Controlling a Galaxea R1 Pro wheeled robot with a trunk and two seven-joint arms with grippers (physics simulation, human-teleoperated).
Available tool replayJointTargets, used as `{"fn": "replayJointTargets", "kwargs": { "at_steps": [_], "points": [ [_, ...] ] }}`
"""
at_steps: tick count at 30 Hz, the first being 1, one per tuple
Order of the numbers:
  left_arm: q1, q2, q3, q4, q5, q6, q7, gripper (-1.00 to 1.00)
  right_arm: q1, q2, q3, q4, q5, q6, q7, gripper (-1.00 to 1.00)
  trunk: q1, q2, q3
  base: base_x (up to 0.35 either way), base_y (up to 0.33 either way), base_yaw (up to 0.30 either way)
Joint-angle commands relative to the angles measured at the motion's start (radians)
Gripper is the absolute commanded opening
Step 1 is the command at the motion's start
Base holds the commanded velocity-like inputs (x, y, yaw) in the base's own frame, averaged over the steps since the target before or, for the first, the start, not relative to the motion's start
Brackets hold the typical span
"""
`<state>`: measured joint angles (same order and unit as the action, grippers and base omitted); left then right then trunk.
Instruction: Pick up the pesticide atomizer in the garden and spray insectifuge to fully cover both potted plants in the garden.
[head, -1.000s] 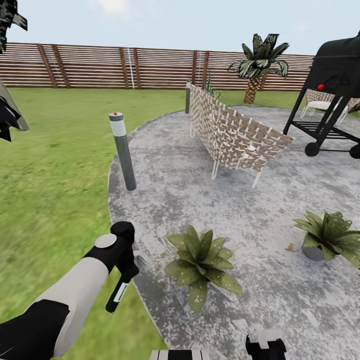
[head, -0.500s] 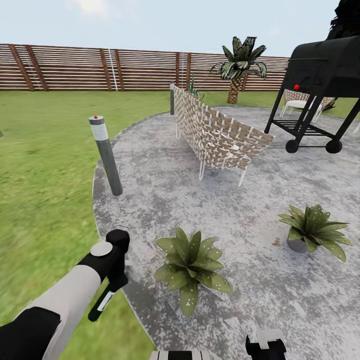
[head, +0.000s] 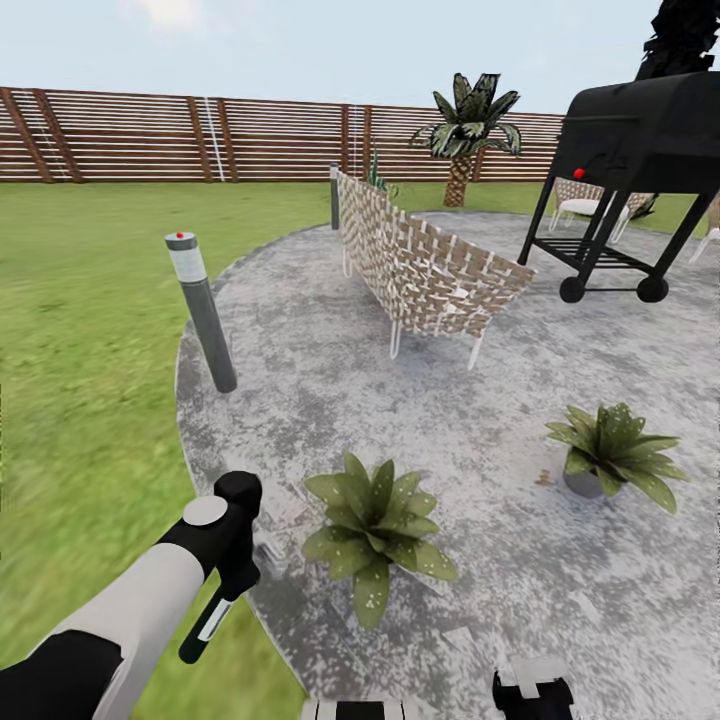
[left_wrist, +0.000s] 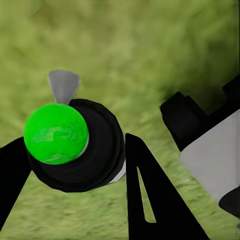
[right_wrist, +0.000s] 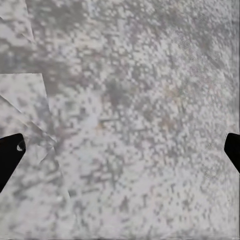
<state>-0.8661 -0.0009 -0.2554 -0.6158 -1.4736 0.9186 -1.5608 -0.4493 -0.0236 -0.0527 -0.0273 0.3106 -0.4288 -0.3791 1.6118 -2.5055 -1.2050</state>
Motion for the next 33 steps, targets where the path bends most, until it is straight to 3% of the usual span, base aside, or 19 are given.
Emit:
{"fn": "replayJointTargets", "kwargs": {
  "at_steps": [1,5,7,9,13,20,24,25,33],
  "points": [
    [0.0,0.0,-0.001,-0.001,-0.009,0.011,-0.01,-1.0,-0.001,0.0,-0.006,0.001,0.01,-0.002,-0.004,1.0,-0.001,0.0,-0.001,-0.241,0.0,-0.003],
    [0.0,0.013,0.01,-0.041,-0.008,0.01,-0.01,-1.0,-0.001,0.0,-0.006,0.0,0.01,-0.002,-0.004,1.0,-0.001,0.0,-0.001,-0.281,0.111,-0.001],
    [-0.001,0.021,0.065,-0.05,-0.009,0.006,-0.01,-1.0,-0.001,0.001,-0.006,-0.001,0.009,-0.002,-0.004,1.0,-0.001,0.0,-0.001,-0.084,0.28,0.0],
    [-0.001,0.022,0.089,-0.052,-0.011,0.002,-0.01,-1.0,-0.001,0.001,-0.006,-0.002,0.008,-0.002,-0.004,1.0,-0.001,0.0,-0.001,0.06,0.318,-0.078],
    [-0.001,0.019,0.095,-0.053,-0.015,-0.005,-0.01,-1.0,-0.001,0.004,-0.006,0.0,0.007,-0.002,-0.003,1.0,-0.001,0.0,0.001,0.072,0.311,-0.218],
    [-0.022,-0.001,0.098,-0.053,-0.016,-0.059,-0.01,-1.0,-0.001,0.005,-0.006,-0.001,0.007,-0.002,-0.004,1.0,-0.001,0.0,0.003,0.003,0.034,-0.226],
    [-0.085,-0.001,0.099,-0.053,-0.016,-0.061,-0.01,-1.0,-0.001,0.009,-0.006,-0.002,0.005,-0.002,-0.003,1.0,-0.001,0.0,0.003,0.0,0.001,-0.021],
    [-0.132,0.002,0.099,-0.051,-0.016,-0.061,-0.01,-1.0,0.0,0.01,-0.007,-0.002,0.005,-0.002,-0.004,1.0,-0.001,0.0,0.003,0.0,0.0,0.0],
    [-0.15,-0.008,0.095,-0.051,-0.022,-0.079,-0.01,-1.0,-0.001,0.009,-0.007,-0.002,0.005,-0.002,-0.004,1.0,-0.001,0.0,0.006,-0.12,0.119,-0.222]
  ]
}}
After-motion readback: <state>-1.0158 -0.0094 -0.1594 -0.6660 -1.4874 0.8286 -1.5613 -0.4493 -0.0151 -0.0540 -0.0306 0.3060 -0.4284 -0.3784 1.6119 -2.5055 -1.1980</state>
